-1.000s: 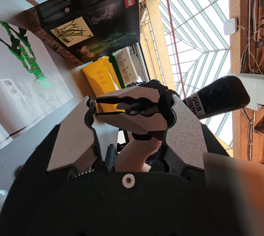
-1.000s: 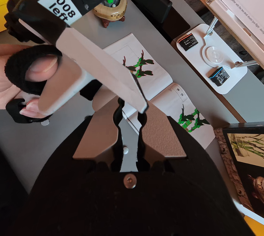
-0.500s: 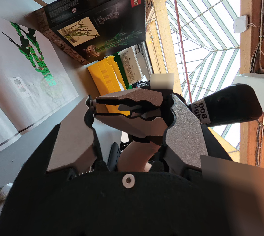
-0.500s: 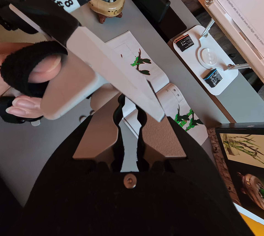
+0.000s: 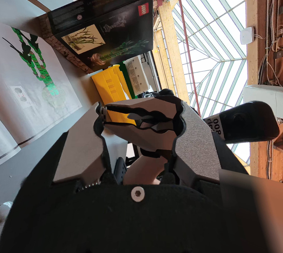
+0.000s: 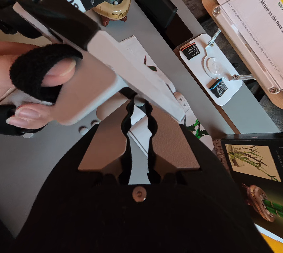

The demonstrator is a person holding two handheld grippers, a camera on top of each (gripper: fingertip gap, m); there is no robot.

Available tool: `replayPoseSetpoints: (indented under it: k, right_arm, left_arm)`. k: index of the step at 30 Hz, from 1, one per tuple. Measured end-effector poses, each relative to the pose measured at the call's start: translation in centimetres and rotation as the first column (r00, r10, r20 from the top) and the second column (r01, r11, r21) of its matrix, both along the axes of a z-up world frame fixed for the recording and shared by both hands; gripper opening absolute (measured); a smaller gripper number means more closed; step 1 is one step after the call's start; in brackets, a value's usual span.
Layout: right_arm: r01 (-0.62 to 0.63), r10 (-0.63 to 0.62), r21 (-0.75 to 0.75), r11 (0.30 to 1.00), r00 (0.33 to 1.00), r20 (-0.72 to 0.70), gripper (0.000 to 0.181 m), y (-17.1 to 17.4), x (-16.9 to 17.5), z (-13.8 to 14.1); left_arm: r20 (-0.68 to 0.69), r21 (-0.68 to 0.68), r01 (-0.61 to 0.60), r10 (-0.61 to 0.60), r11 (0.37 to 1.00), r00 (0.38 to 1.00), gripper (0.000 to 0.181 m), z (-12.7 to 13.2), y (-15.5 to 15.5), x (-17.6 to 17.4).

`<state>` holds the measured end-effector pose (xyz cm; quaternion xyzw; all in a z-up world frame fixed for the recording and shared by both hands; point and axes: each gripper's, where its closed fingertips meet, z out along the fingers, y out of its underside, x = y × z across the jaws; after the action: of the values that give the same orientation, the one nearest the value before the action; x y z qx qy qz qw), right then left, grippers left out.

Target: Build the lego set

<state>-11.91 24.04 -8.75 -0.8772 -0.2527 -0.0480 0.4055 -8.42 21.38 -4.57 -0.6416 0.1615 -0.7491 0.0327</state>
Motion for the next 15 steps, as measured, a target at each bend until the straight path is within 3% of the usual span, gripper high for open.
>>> replayPoseSetpoints:
  k: [15]
  right_arm:
    - [-0.068, 0.063, 0.071, 0.995, 0.996, 0.067, 0.015, 0.1, -0.2, 1.3]
  left_arm:
    - [0.084, -0.056, 0.030, -0.025, 0.998, 0.996, 0.077, 0.9, 0.3, -0.5]
